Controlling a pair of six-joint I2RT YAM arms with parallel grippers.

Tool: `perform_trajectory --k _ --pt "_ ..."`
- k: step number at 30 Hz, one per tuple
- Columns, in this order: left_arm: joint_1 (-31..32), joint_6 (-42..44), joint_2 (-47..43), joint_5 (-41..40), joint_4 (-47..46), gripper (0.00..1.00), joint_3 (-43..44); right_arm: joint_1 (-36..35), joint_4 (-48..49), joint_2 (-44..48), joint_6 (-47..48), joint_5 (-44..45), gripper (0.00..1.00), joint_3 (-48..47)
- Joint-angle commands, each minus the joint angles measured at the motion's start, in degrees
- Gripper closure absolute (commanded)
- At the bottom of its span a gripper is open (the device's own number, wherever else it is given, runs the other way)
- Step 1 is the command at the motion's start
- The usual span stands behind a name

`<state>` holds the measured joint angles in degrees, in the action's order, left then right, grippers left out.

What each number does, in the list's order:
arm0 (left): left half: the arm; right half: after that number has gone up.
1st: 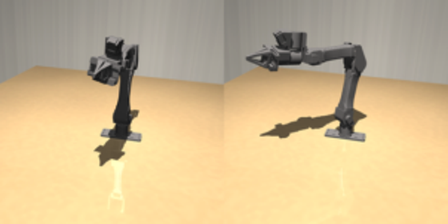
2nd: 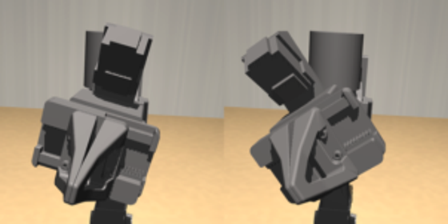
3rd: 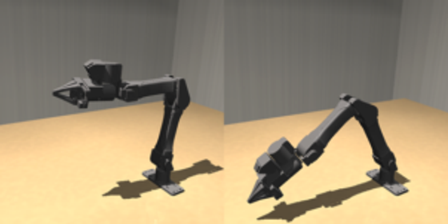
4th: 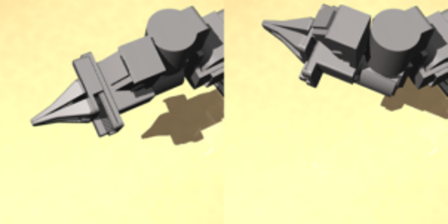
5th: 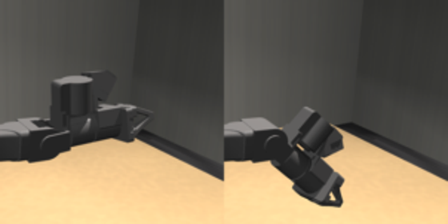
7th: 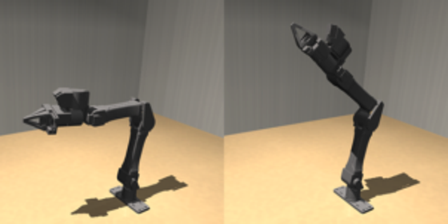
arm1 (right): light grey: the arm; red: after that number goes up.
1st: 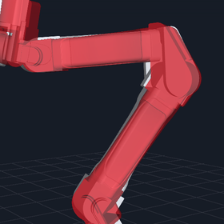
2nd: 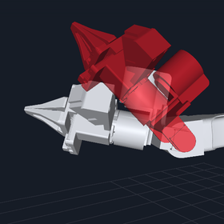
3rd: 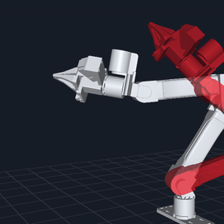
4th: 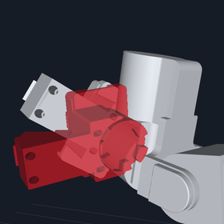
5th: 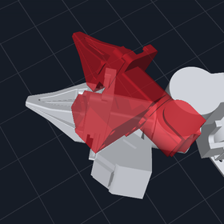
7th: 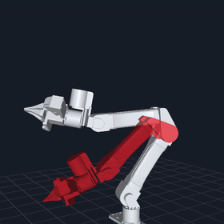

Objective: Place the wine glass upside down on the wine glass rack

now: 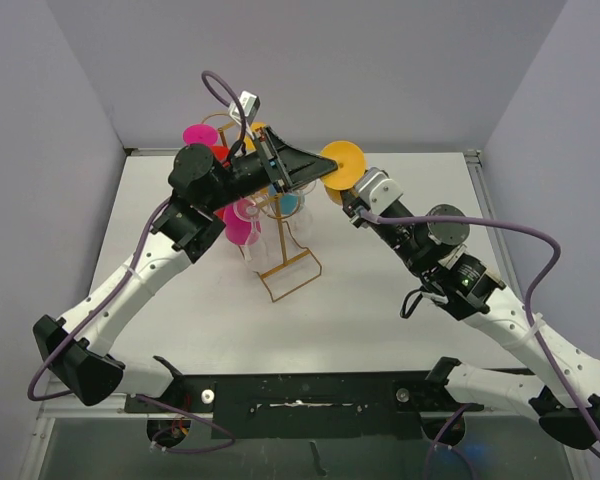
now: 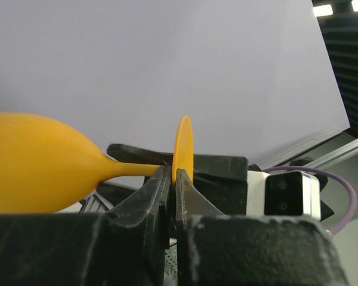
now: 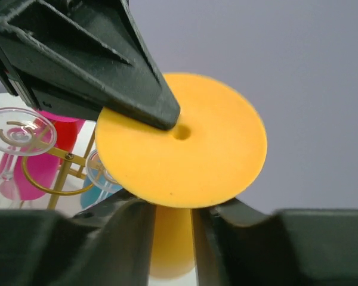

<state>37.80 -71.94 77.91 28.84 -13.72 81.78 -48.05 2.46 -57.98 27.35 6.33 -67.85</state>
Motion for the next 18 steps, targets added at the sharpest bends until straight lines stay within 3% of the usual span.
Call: perform_trajectory --k 1,5,8,12,18 --pt "0.0 1.3 0.5 2.5 -5.0 1.00 6.2 0.3 1.5 2.9 -2.5 2.7 0.63 -1.4" --pt "-0.9 2.1 2.9 2.6 -4.0 1.00 11.5 0.4 2.1 6.1 -4.8 4.2 0.40 0.7" --pt "-2.8 1.7 5.5 3.4 -3.5 1.00 15.4 0.3 1.8 8.9 -6.4 6.0 0.32 2.5" --pt "-6.8 0.4 8.7 4.2 -3.8 1.00 19.8 0.3 1.5 12.4 -8.9 6.9 0.28 4.7" --pt "-12.4 1.1 16.9 4.0 3.4 1.00 31.9 0.4 0.9 16.8 -13.5 6.4 0.26 6.9"
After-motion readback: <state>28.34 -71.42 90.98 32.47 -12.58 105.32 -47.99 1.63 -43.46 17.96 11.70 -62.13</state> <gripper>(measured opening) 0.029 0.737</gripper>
